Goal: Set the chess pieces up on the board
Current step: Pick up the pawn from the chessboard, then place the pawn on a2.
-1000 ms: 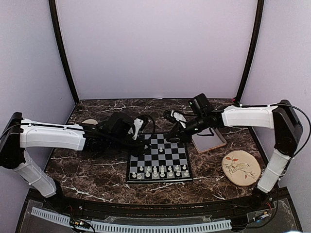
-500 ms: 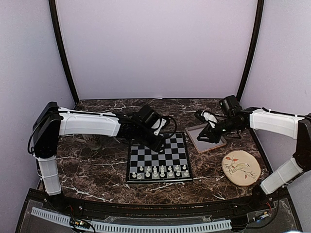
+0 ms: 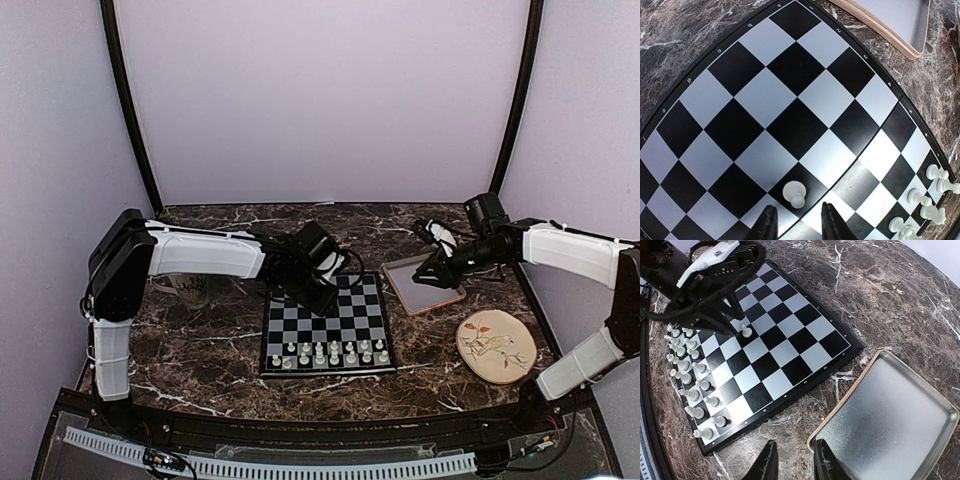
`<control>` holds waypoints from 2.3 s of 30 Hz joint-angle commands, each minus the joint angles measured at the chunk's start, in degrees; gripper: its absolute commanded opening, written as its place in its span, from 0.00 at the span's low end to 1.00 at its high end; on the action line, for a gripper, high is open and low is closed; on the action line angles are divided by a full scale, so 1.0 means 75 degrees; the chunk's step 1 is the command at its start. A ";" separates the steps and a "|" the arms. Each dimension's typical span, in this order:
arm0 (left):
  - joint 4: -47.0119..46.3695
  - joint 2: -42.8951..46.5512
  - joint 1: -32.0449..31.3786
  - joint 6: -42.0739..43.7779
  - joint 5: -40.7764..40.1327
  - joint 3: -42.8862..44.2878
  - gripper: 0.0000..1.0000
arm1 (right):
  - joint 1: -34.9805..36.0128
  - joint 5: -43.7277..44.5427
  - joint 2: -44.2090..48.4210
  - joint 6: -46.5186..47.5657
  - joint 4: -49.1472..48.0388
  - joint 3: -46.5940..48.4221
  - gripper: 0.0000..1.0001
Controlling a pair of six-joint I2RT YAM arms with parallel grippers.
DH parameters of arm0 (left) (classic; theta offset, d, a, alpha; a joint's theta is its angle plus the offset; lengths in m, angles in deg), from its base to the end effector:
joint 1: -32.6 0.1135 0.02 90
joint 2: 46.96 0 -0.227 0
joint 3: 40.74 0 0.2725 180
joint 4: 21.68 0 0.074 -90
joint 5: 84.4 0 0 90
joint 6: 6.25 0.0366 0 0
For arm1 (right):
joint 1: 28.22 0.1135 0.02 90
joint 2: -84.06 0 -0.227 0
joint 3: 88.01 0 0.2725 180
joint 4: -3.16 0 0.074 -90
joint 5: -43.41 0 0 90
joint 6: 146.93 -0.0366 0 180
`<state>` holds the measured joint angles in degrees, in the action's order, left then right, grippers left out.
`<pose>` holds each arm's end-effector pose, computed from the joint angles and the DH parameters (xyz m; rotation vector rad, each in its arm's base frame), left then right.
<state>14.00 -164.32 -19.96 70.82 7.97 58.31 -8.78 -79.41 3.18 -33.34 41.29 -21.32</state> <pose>0.2712 -0.3567 0.1401 0.8943 2.4305 -0.5003 0.2878 0.1226 0.1879 -1.0986 2.1328 0.6731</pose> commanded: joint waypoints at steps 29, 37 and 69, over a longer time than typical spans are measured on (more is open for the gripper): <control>0.0111 -0.0071 0.0188 0.0128 0.0249 0.0410 0.05 | -0.0049 -0.0176 -0.0184 0.0306 0.0128 0.0092 0.24; 0.0947 0.1729 0.0188 0.0082 -0.0179 -0.0952 0.04 | -0.0049 -0.0283 -0.0208 0.0321 0.0154 0.0104 0.24; 0.0839 0.3105 0.0111 -0.0306 0.0451 -0.3717 0.04 | -0.0049 -0.0365 -0.0372 0.0398 0.0233 0.0155 0.23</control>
<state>20.66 -140.63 -18.95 68.09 11.20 31.03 -8.84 -81.42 0.65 -31.04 43.13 -21.29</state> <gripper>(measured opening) 0.066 0.235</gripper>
